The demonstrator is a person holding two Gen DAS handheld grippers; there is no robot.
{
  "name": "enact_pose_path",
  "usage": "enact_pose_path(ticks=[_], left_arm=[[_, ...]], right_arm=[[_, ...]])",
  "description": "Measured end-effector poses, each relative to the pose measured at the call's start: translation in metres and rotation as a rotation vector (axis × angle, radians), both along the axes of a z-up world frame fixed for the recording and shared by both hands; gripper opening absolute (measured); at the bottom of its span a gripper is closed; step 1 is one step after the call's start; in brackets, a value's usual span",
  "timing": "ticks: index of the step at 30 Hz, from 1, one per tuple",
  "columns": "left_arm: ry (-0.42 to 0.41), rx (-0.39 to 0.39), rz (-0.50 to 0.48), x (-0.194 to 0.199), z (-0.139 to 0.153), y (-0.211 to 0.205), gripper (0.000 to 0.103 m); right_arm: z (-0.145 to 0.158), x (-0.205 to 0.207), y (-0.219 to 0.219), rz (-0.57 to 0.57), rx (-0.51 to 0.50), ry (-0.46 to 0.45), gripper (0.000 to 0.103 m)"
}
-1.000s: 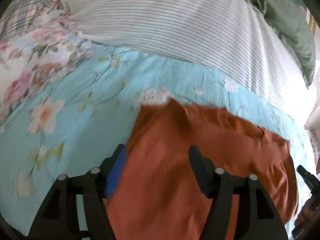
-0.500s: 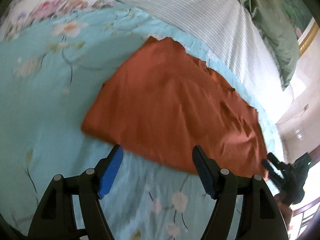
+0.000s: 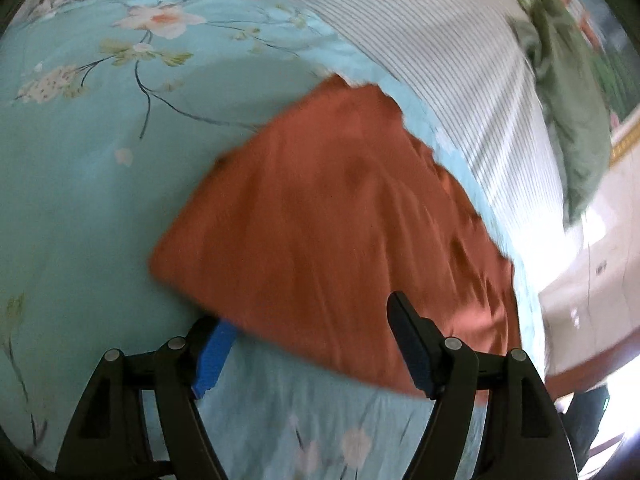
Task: Fold small clothes
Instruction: 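Grasp the folded sweater edge with the left gripper while the right gripper approaches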
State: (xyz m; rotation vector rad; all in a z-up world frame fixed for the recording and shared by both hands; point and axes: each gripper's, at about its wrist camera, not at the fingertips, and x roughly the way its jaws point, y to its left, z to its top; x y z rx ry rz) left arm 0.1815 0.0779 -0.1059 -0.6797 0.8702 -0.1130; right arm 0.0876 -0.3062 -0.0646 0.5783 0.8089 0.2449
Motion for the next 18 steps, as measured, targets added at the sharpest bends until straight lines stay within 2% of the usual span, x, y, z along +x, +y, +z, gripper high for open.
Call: enact_pose_path(ticks=[3,6,8,10,13,18], left_arm=[[-0.005,-0.009,0.049,0.014,0.0,0.009,0.07],[-0.005,0.015,0.085,0.025,0.001,0.015,0.055],[-0.003,0.023,0.088,0.032,0.002,0.018,0.03],[-0.013,0.015,0.08,0.034,0.005,0.019,0.016],[-0.071,0.069,0.052,0.03,0.023,0.006,0.012],[-0.205,0.189,-0.096,0.022,0.07,-0.05,0.007]], right_arm=[[0.001,-0.002,0.001,-0.002,0.001,-0.012,0.078],[0.002,-0.001,-0.001,-0.005,0.012,-0.024,0.078],[0.002,0.001,-0.003,-0.007,0.015,-0.025,0.078],[0.001,0.003,-0.006,-0.01,0.017,-0.021,0.078],[0.0,0.007,-0.013,-0.014,0.032,-0.023,0.078],[0.006,0.015,-0.032,-0.016,0.069,-0.035,0.078]])
